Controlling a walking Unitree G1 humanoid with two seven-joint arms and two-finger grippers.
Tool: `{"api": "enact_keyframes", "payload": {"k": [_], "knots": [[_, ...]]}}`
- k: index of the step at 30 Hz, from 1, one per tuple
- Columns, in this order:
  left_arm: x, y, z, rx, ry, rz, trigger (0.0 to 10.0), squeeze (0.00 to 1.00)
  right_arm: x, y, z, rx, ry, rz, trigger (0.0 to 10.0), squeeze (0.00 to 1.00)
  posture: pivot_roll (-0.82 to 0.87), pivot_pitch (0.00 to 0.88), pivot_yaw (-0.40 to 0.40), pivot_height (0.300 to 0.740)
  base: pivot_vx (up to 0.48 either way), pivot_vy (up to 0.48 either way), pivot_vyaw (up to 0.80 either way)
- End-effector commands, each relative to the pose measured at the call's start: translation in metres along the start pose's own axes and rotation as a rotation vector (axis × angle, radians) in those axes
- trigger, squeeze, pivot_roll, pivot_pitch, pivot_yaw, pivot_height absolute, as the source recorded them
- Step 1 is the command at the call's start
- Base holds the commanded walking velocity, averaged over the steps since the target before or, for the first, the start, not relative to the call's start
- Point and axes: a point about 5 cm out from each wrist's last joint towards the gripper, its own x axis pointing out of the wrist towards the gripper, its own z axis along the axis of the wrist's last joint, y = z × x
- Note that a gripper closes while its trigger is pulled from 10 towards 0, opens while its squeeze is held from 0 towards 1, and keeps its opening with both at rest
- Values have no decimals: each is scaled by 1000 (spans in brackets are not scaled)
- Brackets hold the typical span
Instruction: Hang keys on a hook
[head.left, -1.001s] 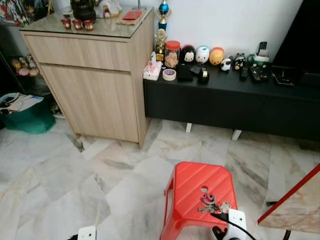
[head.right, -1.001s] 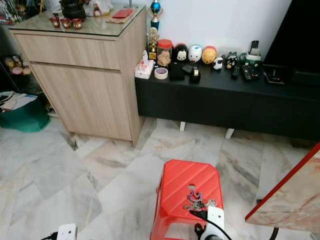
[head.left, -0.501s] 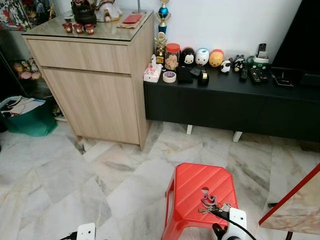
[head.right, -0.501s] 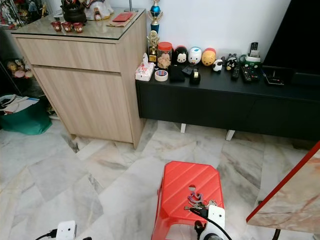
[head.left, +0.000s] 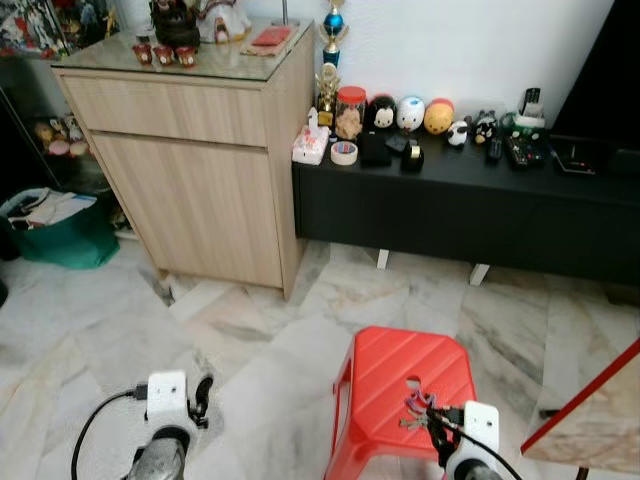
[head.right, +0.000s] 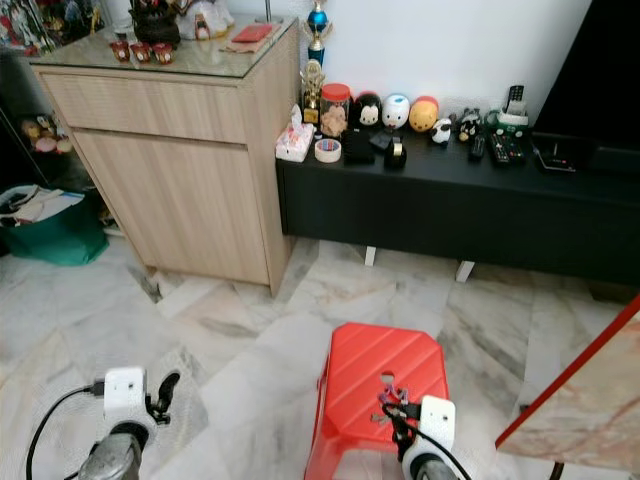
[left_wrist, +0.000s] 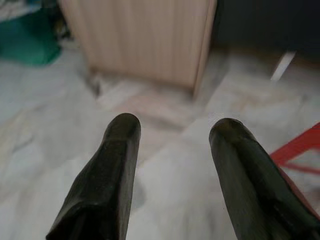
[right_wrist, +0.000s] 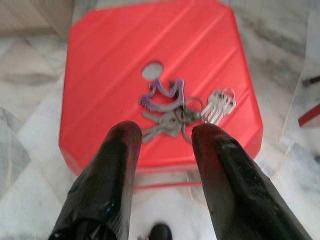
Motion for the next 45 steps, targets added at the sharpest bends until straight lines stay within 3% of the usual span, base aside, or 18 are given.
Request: {"api": "enact_keyframes", "payload": {"k": [1,7,12,14,24,25,26,27,32,37,45], "knots": [[-5,-3,4,7,-46,-25,10000,0,-1,-2,3,-4,-45,5,10000,0,74,20,-61,740,0,0,0],[-17,-9,17,15,-134,-66,10000,0,-3,-2,7,-37,-107,17,10000,0,74,26,-64,740,0,0,0],[-19,-16,26,-13,-160,-99,10000,0,-3,-3,6,33,-117,17,10000,0,69,32,-67,740,0,0,0],[-16,-19,32,-41,-174,-97,10000,0,-4,-2,9,-17,-132,38,10000,0,74,28,-67,740,0,0,0],[-25,-25,37,-71,-167,-107,10000,0,-5,0,11,-53,-167,65,10000,0,60,2,-58,740,0,0,0],[-28,-23,36,-68,-158,-100,10000,0,8,25,73,-131,-394,111,10000,0,57,0,-57,740,0,0,0],[-28,-23,36,-68,-158,-100,10000,0,8,25,73,-131,-394,111,10000,0,57,0,-57,740,0,0,0],[-29,-21,35,-71,-151,-93,10000,0,8,41,106,-142,-525,124,10000,0,53,0,-56,740,0,0,0],[-30,-19,39,-84,-147,-66,10000,0,9,43,109,-133,-522,96,10000,0,59,0,-55,736,0,0,0],[-27,-25,38,-68,-132,-99,10000,0,10,41,110,-93,-507,81,10000,0,56,0,-54,701,0,0,0],[-25,-27,39,-61,-122,-97,10000,0,7,45,117,-131,-537,97,10000,0,63,0,-61,667,0,0,0]]}}
